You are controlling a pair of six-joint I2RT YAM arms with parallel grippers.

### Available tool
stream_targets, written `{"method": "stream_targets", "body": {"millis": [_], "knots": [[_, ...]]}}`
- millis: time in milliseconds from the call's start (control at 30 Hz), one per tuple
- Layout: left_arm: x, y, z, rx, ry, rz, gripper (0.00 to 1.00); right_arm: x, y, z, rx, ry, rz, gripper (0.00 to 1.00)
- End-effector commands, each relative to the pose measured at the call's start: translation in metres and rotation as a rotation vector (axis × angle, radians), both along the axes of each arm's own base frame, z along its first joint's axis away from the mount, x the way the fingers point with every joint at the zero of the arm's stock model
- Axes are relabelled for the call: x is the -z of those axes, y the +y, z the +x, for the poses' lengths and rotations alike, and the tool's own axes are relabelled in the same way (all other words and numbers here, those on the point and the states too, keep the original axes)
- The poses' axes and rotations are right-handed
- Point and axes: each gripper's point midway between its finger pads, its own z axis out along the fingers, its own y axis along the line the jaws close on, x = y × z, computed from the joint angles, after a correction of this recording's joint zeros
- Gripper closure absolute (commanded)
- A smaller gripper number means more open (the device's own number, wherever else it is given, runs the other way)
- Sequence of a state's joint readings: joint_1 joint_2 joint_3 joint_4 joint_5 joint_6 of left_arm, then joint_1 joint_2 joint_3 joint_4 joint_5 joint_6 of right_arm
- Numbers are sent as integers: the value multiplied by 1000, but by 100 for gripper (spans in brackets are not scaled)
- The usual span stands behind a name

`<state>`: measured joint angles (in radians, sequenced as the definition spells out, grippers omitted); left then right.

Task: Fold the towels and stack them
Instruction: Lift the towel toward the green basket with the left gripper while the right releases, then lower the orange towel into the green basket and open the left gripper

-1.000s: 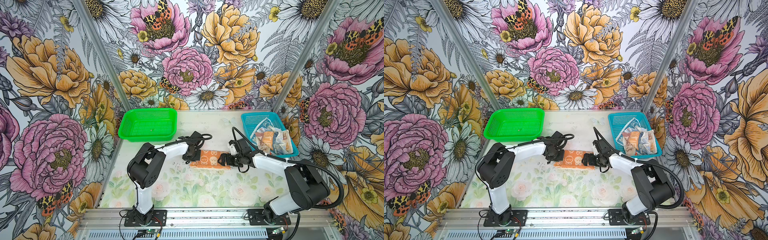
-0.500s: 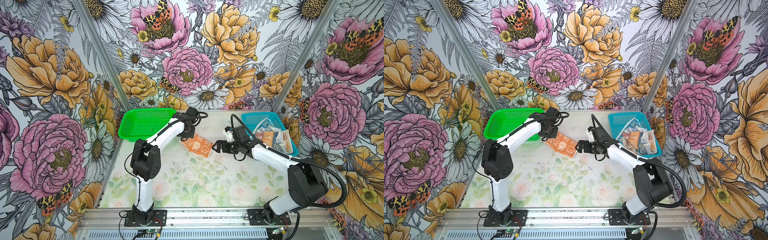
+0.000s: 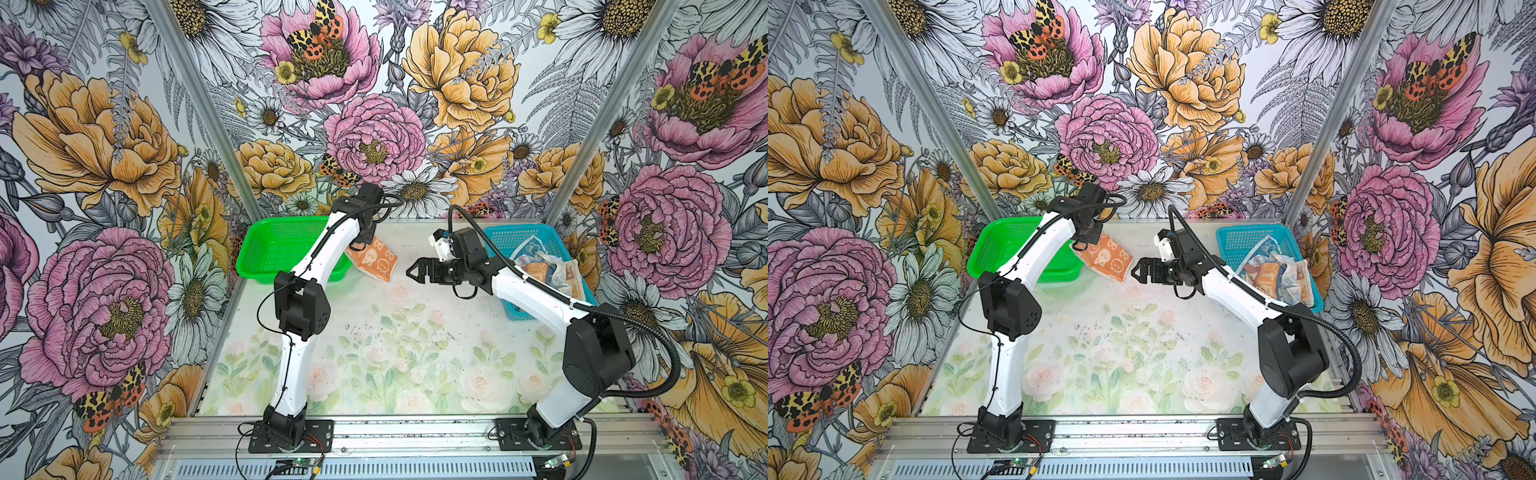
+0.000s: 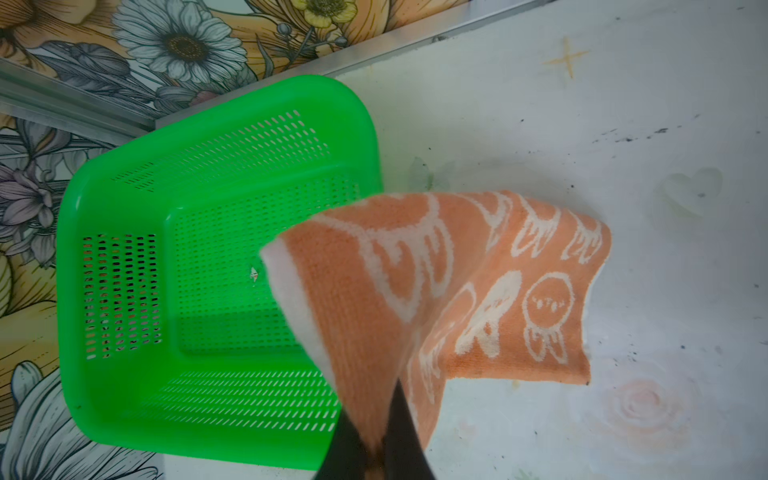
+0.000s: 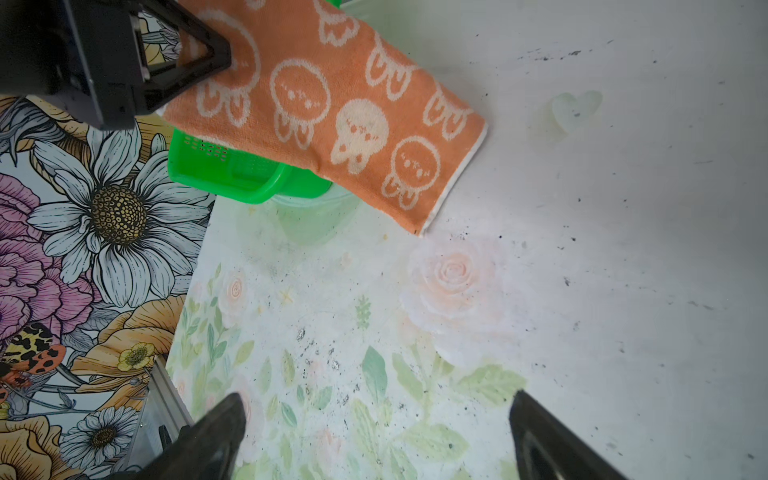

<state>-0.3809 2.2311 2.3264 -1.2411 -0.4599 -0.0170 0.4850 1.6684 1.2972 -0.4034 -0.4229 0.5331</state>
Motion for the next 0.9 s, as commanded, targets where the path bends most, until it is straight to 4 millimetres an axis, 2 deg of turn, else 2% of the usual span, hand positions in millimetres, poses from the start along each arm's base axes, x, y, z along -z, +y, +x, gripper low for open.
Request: {"method": "stream_targets", "body": {"millis": [0,100,267,467,867], "knots": [[-9,33,11,-11,-11,149,100,-15,10,7,-17,-45,1,1],[-9,52,21,-35,-14,159,100,-20,16,10,-24,-64,-3,1],[-6,82,29,-73,-4,160,100,-13,22,10,-32,-57,-14,1],[15,121,35,-105,48,71,100,-13,33,11,-43,-52,-10,1],[53,161,33,-147,129,145,100,-11,38,6,-44,-51,-38,1]]}}
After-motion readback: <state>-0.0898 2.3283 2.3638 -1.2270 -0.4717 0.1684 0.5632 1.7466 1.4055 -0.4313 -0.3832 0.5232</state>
